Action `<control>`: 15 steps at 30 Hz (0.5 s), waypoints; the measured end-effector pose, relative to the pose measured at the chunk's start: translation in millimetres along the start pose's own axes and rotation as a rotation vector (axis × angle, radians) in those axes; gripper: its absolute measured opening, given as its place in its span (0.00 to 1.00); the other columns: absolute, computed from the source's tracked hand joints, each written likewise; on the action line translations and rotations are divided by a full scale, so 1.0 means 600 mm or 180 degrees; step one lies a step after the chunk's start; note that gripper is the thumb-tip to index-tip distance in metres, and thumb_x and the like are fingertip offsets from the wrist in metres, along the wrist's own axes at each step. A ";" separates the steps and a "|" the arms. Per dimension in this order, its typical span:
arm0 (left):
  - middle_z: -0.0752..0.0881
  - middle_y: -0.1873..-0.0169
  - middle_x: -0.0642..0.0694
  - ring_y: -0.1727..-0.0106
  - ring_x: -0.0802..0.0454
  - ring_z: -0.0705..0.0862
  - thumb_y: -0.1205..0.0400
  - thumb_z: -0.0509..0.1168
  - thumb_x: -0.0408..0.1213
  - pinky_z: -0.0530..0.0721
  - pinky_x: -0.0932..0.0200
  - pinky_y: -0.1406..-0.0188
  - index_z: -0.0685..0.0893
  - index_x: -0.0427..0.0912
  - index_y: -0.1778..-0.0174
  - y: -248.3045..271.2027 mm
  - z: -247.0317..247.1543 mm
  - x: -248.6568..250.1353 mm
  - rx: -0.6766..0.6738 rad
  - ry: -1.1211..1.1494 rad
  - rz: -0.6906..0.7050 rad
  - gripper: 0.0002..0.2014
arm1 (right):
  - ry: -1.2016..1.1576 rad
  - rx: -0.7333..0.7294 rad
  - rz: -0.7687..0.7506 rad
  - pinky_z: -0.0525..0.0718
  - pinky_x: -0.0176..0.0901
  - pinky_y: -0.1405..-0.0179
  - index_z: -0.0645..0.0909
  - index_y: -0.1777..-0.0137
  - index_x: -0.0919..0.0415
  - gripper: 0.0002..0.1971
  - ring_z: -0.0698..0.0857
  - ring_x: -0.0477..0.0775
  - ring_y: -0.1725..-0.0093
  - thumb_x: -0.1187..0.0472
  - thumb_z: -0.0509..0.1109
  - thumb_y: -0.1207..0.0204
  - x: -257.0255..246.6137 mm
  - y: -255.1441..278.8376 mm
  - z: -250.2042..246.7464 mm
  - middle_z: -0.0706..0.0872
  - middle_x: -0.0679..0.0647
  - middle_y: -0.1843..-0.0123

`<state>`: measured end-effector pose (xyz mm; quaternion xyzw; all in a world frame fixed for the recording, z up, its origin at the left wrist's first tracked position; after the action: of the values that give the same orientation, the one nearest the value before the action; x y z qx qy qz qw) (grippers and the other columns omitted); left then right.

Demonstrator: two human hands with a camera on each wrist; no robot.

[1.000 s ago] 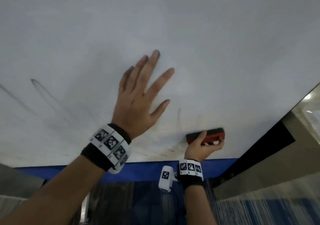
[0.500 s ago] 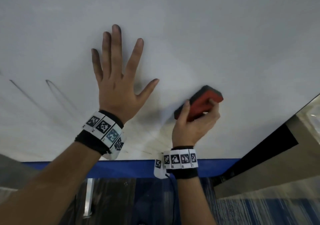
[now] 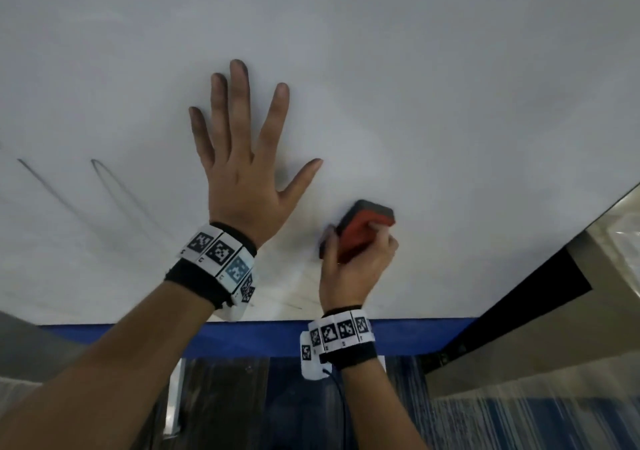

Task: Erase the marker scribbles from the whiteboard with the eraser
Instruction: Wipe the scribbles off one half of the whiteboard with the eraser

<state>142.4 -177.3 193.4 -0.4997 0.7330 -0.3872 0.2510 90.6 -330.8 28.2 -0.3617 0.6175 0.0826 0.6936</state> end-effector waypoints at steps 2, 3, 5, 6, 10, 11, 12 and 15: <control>0.62 0.17 0.21 0.15 0.22 0.59 0.15 0.65 0.63 0.54 0.23 0.16 0.65 0.41 0.15 0.001 0.002 0.001 0.0021 -0.0002 -0.0025 0.40 | 0.0452 -0.0433 -0.0463 0.86 0.54 0.47 0.74 0.35 0.54 0.24 0.77 0.61 0.40 0.52 0.80 0.25 0.028 0.004 0.006 0.77 0.62 0.37; 0.62 0.17 0.21 0.15 0.22 0.59 0.15 0.65 0.63 0.54 0.23 0.16 0.65 0.41 0.15 0.001 0.003 0.002 0.0022 -0.0006 -0.0033 0.40 | 0.0602 -0.0484 -0.0437 0.86 0.55 0.46 0.74 0.35 0.53 0.22 0.78 0.62 0.40 0.50 0.78 0.25 0.064 0.006 0.000 0.77 0.63 0.36; 0.62 0.17 0.21 0.15 0.23 0.59 0.15 0.65 0.63 0.54 0.23 0.16 0.64 0.41 0.14 0.003 0.002 0.002 0.0015 0.0014 -0.0043 0.40 | 0.0421 -0.0099 0.0169 0.87 0.65 0.41 0.73 0.31 0.52 0.24 0.79 0.62 0.38 0.49 0.76 0.24 0.142 0.013 -0.041 0.75 0.59 0.34; 0.62 0.17 0.21 0.15 0.23 0.59 0.15 0.65 0.63 0.54 0.23 0.16 0.64 0.41 0.14 0.004 0.001 0.002 0.0012 0.0019 -0.0049 0.40 | 0.0134 0.0196 0.0691 0.85 0.69 0.37 0.71 0.25 0.53 0.28 0.80 0.61 0.36 0.51 0.76 0.22 0.180 0.021 -0.060 0.74 0.57 0.32; 0.61 0.17 0.21 0.15 0.23 0.58 0.15 0.64 0.62 0.53 0.25 0.16 0.63 0.41 0.14 0.004 0.003 0.005 -0.0012 -0.0001 -0.0064 0.39 | -0.0798 0.0927 0.1704 0.83 0.69 0.28 0.62 0.18 0.51 0.32 0.79 0.61 0.30 0.63 0.74 0.16 0.194 0.048 -0.054 0.71 0.56 0.24; 0.61 0.17 0.21 0.15 0.22 0.58 0.14 0.64 0.63 0.53 0.25 0.16 0.62 0.42 0.14 0.003 0.004 0.006 -0.0016 -0.0020 -0.0065 0.40 | -0.0885 0.0809 0.1500 0.84 0.63 0.28 0.63 0.21 0.45 0.32 0.79 0.59 0.29 0.64 0.74 0.16 0.159 0.039 -0.038 0.72 0.54 0.25; 0.61 0.17 0.20 0.15 0.22 0.58 0.14 0.63 0.63 0.53 0.24 0.16 0.60 0.42 0.14 0.003 0.005 0.006 -0.0019 -0.0034 -0.0062 0.40 | -0.0874 0.0629 0.1155 0.84 0.54 0.28 0.64 0.23 0.41 0.32 0.80 0.56 0.30 0.64 0.76 0.18 0.119 0.028 -0.024 0.73 0.51 0.27; 0.61 0.18 0.19 0.15 0.21 0.58 0.14 0.63 0.63 0.52 0.24 0.16 0.58 0.44 0.15 0.005 0.010 0.006 0.0009 -0.0072 -0.0034 0.40 | -0.0357 0.0227 0.0234 0.79 0.30 0.38 0.69 0.26 0.55 0.28 0.79 0.51 0.35 0.63 0.79 0.21 0.062 0.016 -0.001 0.72 0.52 0.33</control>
<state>143.8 -182.1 188.0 -0.5077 0.7269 -0.3839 0.2578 92.8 -336.6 -9.6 -0.3086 0.5932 0.1061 0.7360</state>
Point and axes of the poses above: each hand's wrist, its own y-axis away from the middle knuckle, its own z-axis out of the palm, x = y × z, the point moved 7 cm from there along -y, towards the middle knuckle
